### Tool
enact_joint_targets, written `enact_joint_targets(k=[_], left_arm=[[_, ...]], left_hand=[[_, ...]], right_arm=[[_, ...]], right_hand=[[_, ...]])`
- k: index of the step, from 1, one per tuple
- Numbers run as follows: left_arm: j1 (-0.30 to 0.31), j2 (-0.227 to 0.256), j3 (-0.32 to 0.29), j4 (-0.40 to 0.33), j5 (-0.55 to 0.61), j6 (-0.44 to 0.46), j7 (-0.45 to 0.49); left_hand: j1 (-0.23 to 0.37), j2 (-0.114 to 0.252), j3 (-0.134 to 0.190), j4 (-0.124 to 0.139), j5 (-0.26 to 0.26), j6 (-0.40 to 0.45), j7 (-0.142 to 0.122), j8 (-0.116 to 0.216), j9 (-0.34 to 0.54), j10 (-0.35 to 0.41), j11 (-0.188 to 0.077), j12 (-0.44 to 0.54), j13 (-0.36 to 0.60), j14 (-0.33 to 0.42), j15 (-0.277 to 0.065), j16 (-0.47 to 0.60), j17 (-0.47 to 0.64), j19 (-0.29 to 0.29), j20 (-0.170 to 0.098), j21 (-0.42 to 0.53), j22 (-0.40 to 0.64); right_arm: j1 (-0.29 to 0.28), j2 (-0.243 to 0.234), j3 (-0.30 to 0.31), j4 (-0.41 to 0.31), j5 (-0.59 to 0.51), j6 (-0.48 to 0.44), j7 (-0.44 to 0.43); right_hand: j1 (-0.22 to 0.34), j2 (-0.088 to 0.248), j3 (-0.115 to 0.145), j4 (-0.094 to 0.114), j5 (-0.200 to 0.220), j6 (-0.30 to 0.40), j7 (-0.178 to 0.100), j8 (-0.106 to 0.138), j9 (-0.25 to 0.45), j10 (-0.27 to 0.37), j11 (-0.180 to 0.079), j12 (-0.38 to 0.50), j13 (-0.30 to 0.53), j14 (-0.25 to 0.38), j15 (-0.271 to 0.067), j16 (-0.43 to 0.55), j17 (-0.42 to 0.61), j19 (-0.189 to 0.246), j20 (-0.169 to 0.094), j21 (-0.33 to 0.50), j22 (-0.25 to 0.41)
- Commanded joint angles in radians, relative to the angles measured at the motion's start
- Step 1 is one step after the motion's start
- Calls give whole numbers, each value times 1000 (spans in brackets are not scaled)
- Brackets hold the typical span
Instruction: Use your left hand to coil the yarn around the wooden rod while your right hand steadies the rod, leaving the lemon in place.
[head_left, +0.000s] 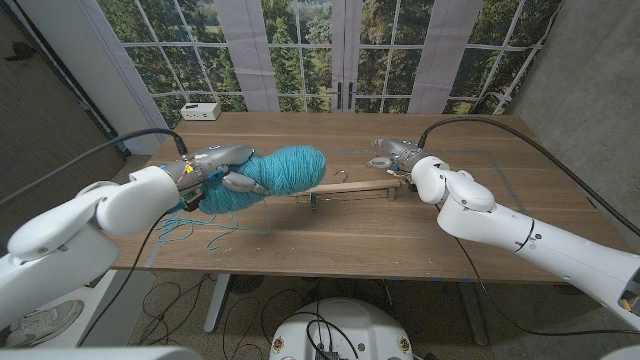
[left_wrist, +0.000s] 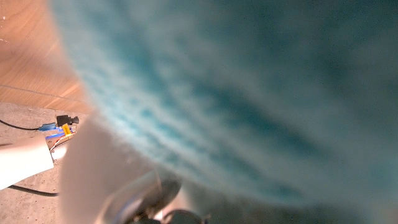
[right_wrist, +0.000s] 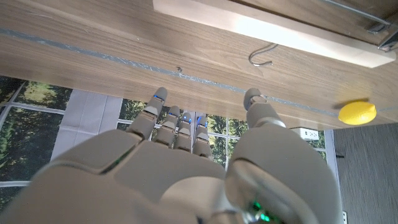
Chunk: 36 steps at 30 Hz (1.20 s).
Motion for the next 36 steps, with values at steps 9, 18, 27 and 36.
enact_joint_targets(k=[9,18,27,36], left_arm=[[-3,-151,-117,3,-18,-126,-149],[-13,-170,-106,3,1,-131,-159],[-21,-175,-96,3,8,-130,-167],[-34,-171,-79,4,3,-116,-174]], left_hand=[[52,83,244,254,11,95,-99,-5,11,20,-90,14,586,245,-201,235,311,-9,-84,48,232],[52,85,243,255,12,93,-99,-6,17,21,-87,14,594,247,-201,229,308,-11,-84,55,222],[53,89,241,253,11,94,-99,-10,20,21,-87,14,603,250,-201,220,301,-14,-84,66,211],[53,90,241,253,12,94,-98,-12,27,24,-92,10,605,249,-200,216,306,-21,-84,78,206]], right_arm=[[105,45,-179,67,-271,-122,222],[123,77,-215,120,-393,-112,305],[128,111,-220,166,-502,-87,425],[96,136,-193,207,-584,-34,470]], right_hand=[[84,-1,10,10,27,77,-16,23,4,72,-24,27,12,66,-65,18,9,38,-9,8,4],[116,-51,-16,12,40,134,-31,39,8,135,-31,51,23,121,-85,36,22,72,-12,13,5],[166,-70,-24,8,60,172,-61,51,11,174,-66,73,35,130,-111,38,33,82,-25,11,6],[209,-76,-41,18,77,208,-101,65,14,204,-96,90,47,168,-152,58,50,106,-48,15,8]])
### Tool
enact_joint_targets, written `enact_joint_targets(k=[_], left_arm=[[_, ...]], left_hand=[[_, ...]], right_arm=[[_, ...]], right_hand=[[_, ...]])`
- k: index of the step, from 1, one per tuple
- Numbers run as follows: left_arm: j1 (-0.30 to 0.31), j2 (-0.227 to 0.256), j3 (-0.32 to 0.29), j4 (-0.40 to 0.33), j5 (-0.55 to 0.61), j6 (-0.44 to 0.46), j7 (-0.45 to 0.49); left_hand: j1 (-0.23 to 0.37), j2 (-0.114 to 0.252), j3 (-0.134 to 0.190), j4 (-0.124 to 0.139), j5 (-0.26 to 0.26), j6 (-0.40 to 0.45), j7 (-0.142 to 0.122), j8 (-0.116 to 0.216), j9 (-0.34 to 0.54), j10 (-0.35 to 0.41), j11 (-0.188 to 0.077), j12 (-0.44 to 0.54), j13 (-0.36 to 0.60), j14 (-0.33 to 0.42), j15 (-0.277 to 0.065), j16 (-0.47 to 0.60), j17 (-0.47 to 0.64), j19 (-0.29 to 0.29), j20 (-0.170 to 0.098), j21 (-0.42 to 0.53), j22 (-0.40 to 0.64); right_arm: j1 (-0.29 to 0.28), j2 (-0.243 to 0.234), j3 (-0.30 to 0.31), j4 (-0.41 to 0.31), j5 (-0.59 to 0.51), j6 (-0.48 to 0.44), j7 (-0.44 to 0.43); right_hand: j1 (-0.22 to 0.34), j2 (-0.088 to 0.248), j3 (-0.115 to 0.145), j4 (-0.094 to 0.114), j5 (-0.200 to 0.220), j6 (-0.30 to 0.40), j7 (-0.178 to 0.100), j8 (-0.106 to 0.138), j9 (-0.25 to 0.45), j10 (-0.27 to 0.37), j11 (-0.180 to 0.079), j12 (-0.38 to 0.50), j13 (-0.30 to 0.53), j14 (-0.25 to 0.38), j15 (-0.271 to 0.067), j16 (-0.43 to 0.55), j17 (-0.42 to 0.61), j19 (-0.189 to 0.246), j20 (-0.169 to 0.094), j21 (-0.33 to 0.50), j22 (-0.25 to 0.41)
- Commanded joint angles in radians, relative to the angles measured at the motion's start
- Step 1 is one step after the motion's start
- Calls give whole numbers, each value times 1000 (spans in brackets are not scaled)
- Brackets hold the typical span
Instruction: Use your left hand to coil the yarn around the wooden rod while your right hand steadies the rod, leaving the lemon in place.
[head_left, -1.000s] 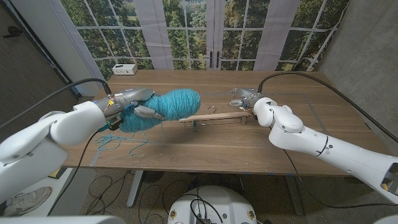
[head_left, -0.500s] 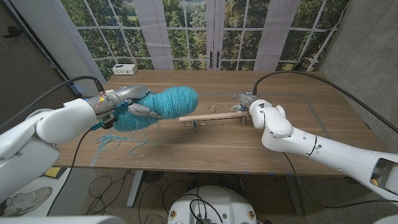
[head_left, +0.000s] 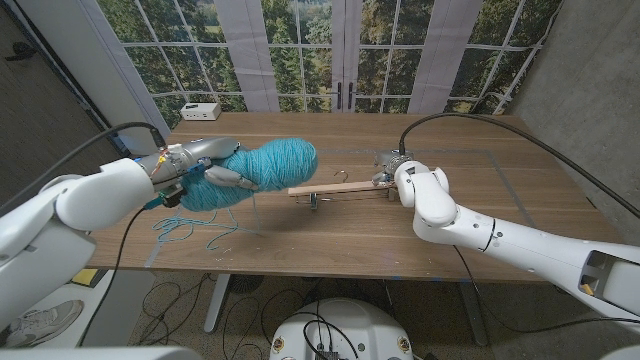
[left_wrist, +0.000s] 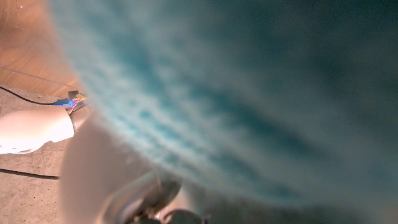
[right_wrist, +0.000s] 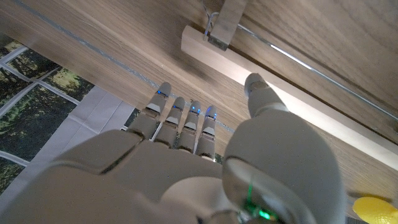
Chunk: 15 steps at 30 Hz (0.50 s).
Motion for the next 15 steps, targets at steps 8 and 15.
enact_joint_targets(k=[8,15], left_arm=[[-18,3,28,-5,5,22,-6],[-18,5,31,-9,6,31,-5]], left_hand=[[53,90,243,247,3,96,-97,-4,10,29,-86,1,601,254,-201,206,301,-9,-88,39,198],[53,93,243,247,2,99,-96,-6,12,32,-85,1,606,253,-201,198,295,-11,-88,46,189]], right_arm=[[-65,54,58,78,-179,109,79],[-93,77,88,109,-204,152,72]], right_hand=[[63,2,-38,11,22,72,-75,34,7,69,-55,36,23,54,-152,38,40,38,-43,12,9],[74,-12,-83,25,24,151,-90,62,8,100,-75,48,35,75,-167,61,66,48,-64,14,12]])
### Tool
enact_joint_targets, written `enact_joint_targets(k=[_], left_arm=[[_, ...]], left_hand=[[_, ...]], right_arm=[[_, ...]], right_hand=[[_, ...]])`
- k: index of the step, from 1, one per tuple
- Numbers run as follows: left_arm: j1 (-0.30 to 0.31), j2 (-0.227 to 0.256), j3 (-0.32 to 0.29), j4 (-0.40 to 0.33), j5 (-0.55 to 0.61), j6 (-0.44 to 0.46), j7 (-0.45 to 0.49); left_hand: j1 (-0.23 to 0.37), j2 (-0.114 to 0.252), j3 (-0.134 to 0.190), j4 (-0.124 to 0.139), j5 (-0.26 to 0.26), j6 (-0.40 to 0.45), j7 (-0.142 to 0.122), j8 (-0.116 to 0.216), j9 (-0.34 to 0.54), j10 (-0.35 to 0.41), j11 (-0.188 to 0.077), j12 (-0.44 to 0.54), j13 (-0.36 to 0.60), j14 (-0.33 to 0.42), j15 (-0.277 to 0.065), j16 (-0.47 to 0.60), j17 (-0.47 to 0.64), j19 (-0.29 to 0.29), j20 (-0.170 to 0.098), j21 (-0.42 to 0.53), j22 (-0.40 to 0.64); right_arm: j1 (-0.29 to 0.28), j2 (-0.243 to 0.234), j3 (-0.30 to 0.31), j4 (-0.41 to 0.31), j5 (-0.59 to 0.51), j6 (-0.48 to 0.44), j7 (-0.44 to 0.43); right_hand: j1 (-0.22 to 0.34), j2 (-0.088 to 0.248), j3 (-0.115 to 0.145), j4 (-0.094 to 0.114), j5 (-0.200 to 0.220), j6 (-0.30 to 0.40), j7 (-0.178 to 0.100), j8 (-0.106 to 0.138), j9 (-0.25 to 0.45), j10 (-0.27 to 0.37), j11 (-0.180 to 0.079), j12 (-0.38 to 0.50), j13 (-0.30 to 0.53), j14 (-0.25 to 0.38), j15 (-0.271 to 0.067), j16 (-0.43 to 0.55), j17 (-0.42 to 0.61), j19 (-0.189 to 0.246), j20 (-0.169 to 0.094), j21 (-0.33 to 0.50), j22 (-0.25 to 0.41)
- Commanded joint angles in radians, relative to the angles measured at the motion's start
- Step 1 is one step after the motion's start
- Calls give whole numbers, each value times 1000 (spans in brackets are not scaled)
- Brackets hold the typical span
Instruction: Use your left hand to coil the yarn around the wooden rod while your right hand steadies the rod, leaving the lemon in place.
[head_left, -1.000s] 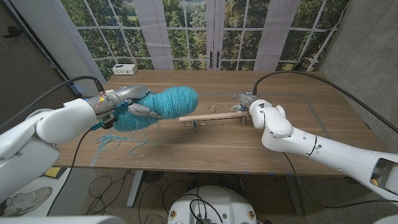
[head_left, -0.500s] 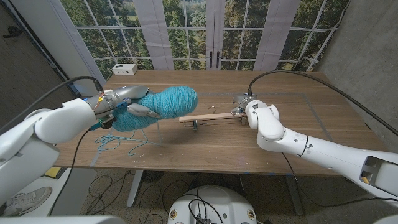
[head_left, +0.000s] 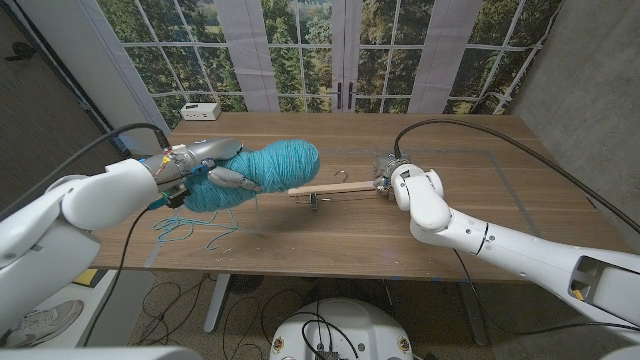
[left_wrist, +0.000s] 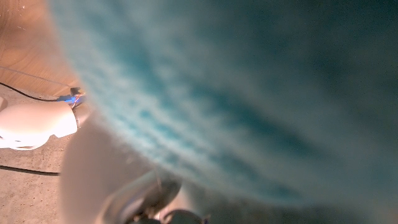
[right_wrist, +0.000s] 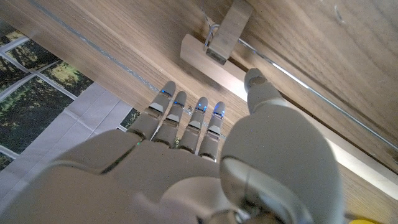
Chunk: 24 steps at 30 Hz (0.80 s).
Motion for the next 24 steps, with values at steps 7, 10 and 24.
enact_joint_targets(k=[7,10,24], left_arm=[[-6,7,12,-9,-2,20,2],[-9,6,12,-5,-12,13,4],[-11,12,11,-6,-14,22,9]], left_hand=[[53,92,241,246,1,95,-98,-5,6,35,-87,-3,601,256,-201,190,288,-6,-91,37,182],[53,91,242,245,1,97,-98,-7,5,35,-87,0,608,259,-200,194,295,-7,-92,41,179],[52,96,245,245,-3,95,-98,-11,13,39,-86,-8,607,260,-199,189,295,-12,-92,58,168]], right_arm=[[-65,58,71,78,-90,91,14],[-71,65,78,88,-101,96,16],[-99,80,83,148,-228,132,41]], right_hand=[[25,7,-25,9,11,61,0,22,3,19,-2,5,10,15,-168,20,24,15,-9,9,3],[40,20,-27,8,14,79,2,27,3,32,-3,9,12,21,-172,27,31,21,-9,11,4],[118,52,-80,8,13,266,-3,75,-3,212,3,63,19,133,-179,112,95,69,-24,30,9]])
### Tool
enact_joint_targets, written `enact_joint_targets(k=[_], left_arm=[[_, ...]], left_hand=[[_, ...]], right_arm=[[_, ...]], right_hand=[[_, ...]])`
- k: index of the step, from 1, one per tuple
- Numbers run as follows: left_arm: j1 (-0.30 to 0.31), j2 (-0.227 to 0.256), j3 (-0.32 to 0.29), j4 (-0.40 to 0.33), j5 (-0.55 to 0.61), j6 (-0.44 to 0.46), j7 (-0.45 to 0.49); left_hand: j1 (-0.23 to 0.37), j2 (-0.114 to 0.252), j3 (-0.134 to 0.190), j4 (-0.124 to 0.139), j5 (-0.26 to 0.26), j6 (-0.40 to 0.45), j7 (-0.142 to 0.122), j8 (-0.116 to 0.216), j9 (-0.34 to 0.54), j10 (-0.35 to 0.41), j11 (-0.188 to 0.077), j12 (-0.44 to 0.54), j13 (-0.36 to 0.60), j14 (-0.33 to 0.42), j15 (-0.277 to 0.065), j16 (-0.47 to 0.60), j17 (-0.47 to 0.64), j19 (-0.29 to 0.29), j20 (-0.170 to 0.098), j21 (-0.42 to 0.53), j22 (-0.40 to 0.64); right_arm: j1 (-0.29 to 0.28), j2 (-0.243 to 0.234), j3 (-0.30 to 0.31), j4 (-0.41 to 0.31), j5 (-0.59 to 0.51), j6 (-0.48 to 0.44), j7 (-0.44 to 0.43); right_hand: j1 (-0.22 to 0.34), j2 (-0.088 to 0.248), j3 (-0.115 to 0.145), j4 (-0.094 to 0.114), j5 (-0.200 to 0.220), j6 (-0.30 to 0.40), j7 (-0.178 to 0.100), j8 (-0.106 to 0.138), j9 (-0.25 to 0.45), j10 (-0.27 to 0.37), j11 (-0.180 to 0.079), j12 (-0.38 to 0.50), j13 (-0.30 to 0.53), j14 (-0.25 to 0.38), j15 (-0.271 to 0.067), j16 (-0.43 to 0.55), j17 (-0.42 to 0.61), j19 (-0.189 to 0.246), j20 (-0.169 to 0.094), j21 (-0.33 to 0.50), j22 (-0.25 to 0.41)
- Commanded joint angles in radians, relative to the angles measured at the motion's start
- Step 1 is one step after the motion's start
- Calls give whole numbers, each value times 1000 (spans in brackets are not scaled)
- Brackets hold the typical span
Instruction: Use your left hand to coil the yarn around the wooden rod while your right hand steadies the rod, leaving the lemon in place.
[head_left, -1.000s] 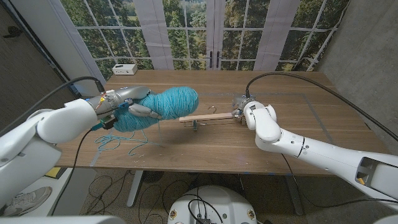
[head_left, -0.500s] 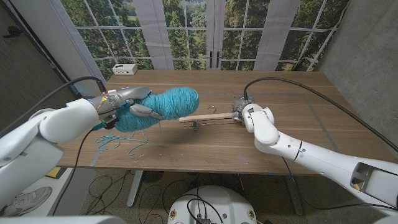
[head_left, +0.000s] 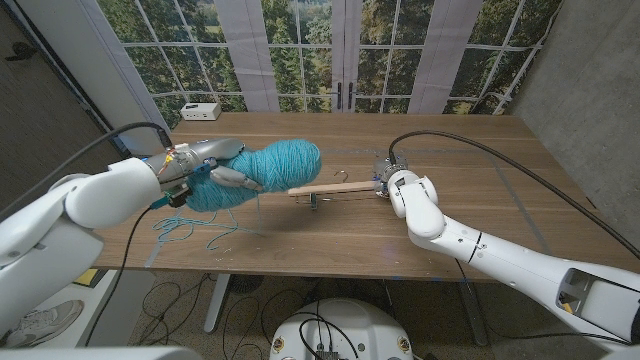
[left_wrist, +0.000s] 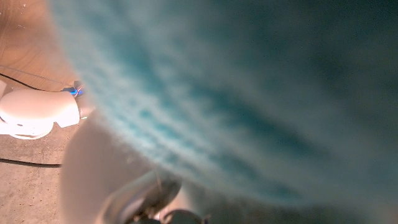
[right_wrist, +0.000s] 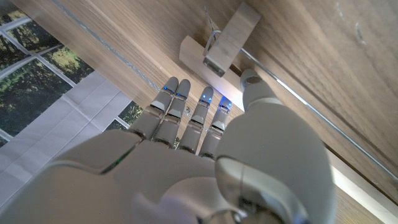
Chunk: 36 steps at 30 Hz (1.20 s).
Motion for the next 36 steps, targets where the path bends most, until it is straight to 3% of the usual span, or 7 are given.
enact_joint_targets(k=[1,5,8,16,20,25,36], left_arm=[[-2,4,-1,-1,-6,4,4],[2,-1,-4,-3,-4,7,9],[3,0,-5,-4,-4,10,6],[4,7,0,-12,-7,13,-2],[9,6,0,-18,-3,17,-4],[11,7,0,-24,-4,14,-8],[7,4,2,-20,-1,2,-4]], left_hand=[[52,96,245,245,3,96,-95,0,3,40,-86,2,585,261,-200,188,295,-2,-95,35,167],[51,97,245,245,1,95,-95,-2,3,40,-84,3,590,261,-199,185,293,-4,-95,39,165],[51,97,246,244,0,93,-97,-3,5,41,-84,2,589,263,-199,187,295,-5,-95,42,163],[50,97,246,244,-2,94,-94,-7,5,42,-84,-2,589,262,-199,184,294,-8,-95,50,157],[50,97,245,242,-4,93,-96,-7,9,41,-85,-1,596,261,-199,182,292,-9,-96,54,154],[50,97,248,243,-5,94,-96,-8,10,43,-84,-5,590,262,-199,185,299,-11,-95,57,151],[49,97,248,240,-8,95,-97,-12,11,42,-85,-5,600,265,-199,182,294,-15,-96,68,144]], right_arm=[[-26,21,16,54,-83,34,37],[-42,19,34,55,-82,46,13],[-61,15,48,49,-73,56,-28],[-119,6,86,23,-63,57,-174],[-162,-5,114,-3,-45,53,-277],[-212,-17,152,-33,-1,60,-404],[-300,-12,227,-79,122,83,-691]], right_hand=[[29,9,-15,2,5,76,-1,22,1,66,4,17,-6,9,-174,9,13,15,-13,8,4],[84,34,-14,-7,7,187,2,49,-2,179,-8,44,-18,53,-181,22,23,29,-28,15,6],[175,69,-17,-16,-6,308,19,90,6,312,6,90,-13,129,-187,56,51,44,-41,27,8],[275,82,-48,-13,-22,327,35,89,14,417,6,157,33,256,-190,129,130,51,-79,46,15],[307,81,-60,-12,-17,332,52,100,37,435,1,183,59,289,-191,143,158,49,-92,54,18],[326,79,-71,-8,-7,348,44,116,57,443,-14,202,80,309,-191,143,175,51,-96,61,20],[343,74,-86,-3,5,358,49,130,81,452,-13,222,105,324,-192,134,190,50,-101,69,21]])
